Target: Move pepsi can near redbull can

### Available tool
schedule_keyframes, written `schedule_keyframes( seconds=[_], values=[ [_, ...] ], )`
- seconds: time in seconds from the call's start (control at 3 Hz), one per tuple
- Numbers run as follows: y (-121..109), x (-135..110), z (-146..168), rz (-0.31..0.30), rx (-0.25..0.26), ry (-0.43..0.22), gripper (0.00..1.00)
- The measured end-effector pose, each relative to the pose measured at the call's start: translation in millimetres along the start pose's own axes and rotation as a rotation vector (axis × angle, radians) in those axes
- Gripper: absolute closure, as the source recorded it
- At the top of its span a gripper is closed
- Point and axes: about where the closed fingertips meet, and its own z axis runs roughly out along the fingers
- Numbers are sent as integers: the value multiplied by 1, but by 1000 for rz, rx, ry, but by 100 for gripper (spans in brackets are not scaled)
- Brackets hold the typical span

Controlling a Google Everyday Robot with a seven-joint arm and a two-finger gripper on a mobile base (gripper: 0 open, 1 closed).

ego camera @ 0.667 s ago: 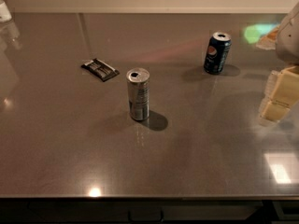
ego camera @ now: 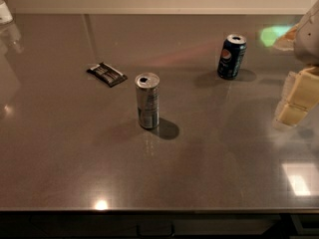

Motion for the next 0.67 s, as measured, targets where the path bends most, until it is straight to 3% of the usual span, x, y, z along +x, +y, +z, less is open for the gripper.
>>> schedule_keyframes(
  seconds=[0.33, 0.67],
  values=[
    [-16, -3, 6, 39, -11, -58, 0],
    [-52, -5, 19, 117, -4, -158, 0]
  ],
)
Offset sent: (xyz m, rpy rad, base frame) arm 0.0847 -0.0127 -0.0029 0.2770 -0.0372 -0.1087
